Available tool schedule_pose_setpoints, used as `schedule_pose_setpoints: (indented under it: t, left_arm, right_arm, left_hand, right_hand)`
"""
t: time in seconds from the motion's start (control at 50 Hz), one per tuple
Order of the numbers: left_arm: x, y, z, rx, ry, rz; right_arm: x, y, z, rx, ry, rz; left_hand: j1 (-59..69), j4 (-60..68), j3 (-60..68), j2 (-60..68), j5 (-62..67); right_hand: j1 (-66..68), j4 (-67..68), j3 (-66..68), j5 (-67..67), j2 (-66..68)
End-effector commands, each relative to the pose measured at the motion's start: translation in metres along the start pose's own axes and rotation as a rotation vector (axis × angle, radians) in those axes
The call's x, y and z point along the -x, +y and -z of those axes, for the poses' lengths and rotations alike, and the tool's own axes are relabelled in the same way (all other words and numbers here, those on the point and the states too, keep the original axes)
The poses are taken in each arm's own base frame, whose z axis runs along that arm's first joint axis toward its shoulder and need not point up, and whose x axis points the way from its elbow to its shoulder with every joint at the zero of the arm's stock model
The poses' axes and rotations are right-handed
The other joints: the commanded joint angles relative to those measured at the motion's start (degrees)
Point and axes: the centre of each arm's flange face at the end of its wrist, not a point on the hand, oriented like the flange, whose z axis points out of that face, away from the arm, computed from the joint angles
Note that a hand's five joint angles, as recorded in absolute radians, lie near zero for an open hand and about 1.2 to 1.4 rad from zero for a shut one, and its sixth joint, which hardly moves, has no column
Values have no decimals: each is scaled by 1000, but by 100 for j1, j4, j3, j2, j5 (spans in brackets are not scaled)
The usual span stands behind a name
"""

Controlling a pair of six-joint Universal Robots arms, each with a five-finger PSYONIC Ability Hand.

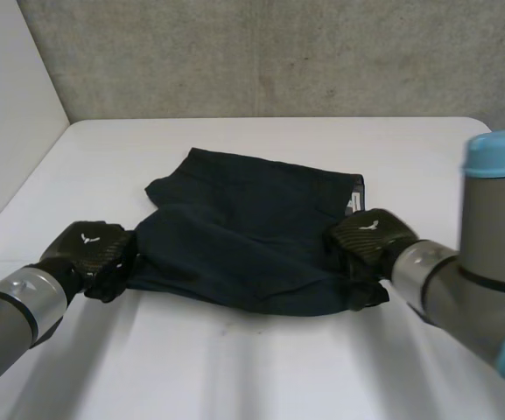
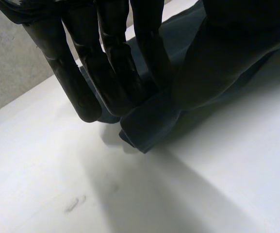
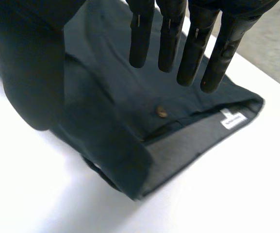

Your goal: Fold the shorts.

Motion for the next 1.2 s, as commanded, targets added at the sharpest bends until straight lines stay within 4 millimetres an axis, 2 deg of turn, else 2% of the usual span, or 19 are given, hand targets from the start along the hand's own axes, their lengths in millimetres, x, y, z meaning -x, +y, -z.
schedule_pose_setpoints:
  t: [0.02,0.22,0.42,0.46,0.48,0.5,0.52,0.64,0.66,0.68,0.7,0.76,0.78,0.82,0.9,0.96,1.02,1.18,1.2]
  left_arm:
    - [1,6,5,16,-12,11]
    - [0,7,8,13,-11,11]
    - [2,7,6,6,-19,11]
    - [1,7,5,5,-18,10]
    - [2,7,4,4,-18,10]
    - [2,7,4,3,-19,9]
    - [1,7,4,2,-17,9]
    - [4,-3,6,-31,-30,-2]
    - [8,-14,10,-72,-49,-12]
    - [11,-23,13,-104,-65,-21]
    - [14,-31,18,-137,-81,-28]
    - [23,-66,38,-271,-137,-55]
    - [25,-75,43,-309,-152,-63]
    - [32,-102,61,-421,-198,-78]
    - [42,-138,87,-565,-247,-64]
    - [43,-147,91,-596,-236,-33]
    - [43,-142,82,-563,-219,-18]
    - [31,-100,5,-318,-96,35]
    - [29,-91,-13,-271,-82,37]
  right_arm:
    - [-23,15,20,-9,41,-84]
    - [-11,44,16,-48,50,-89]
    - [-6,65,-13,-57,45,-90]
    - [-7,65,-17,-63,46,-91]
    - [-8,63,-21,-83,51,-92]
    - [-9,62,-24,-94,57,-93]
    - [-10,61,-25,-106,63,-95]
    - [-22,37,-24,-181,105,-76]
    - [-25,28,-19,-205,115,-71]
    - [-29,17,-12,-237,129,-65]
    - [-36,-7,8,-305,160,-45]
    - [-42,-39,40,-396,192,-3]
    - [-45,-58,59,-439,213,28]
    - [-50,-72,73,-457,232,52]
    - [-56,-92,90,-453,242,74]
    - [-58,-100,95,-436,239,85]
    - [-58,-99,82,-377,224,119]
    - [-44,-69,20,-192,173,158]
    - [-44,-64,12,-168,169,158]
  left_hand:
    - [1369,1124,1178,1135,1456]
    - [1369,1124,1178,1135,1456]
    - [1369,1124,1178,1135,1456]
    - [1369,1124,1178,1135,1456]
    - [1369,1124,1178,1135,1456]
    - [1369,1124,1178,1135,1456]
    - [1369,1124,1178,1135,1456]
    - [1369,1124,1178,1135,1456]
    - [1369,1124,1178,1135,1456]
    - [1369,1124,1178,1135,1456]
    - [1369,1124,1178,1135,1456]
    - [1369,1124,1178,1135,1456]
    - [1369,1124,1178,1135,1456]
    - [1369,1124,1178,1135,1456]
    - [1369,1124,1178,1135,1456]
    - [1369,1124,1178,1135,1456]
    - [1369,1124,1178,1135,1456]
    - [1369,1124,1178,1135,1456]
    - [1369,1124,1178,1135,1456]
  right_hand:
    - [474,205,204,207,177]
    - [509,239,238,241,211]
    - [1112,843,842,845,815]
    - [1866,1597,1596,1599,1569]
    - [3953,3683,3683,3686,3656]
    - [5289,5020,5019,5022,4992]
    - [5596,5327,5326,5329,5299]
    - [5599,5330,5329,5332,5302]
    - [5599,5330,5329,5332,5302]
    - [5599,5330,5329,5332,5302]
    - [5599,5330,5329,5332,5302]
    - [5599,5330,5329,5332,5302]
    - [5599,5330,5329,5332,5302]
    - [5599,5330,5329,5332,5302]
    - [5599,5330,5329,5332,5302]
    - [5599,5330,5329,5332,5302]
    - [5599,5330,5329,5332,5302]
    - [5599,5330,5329,5332,5302]
    - [5599,5330,5329,5332,5302]
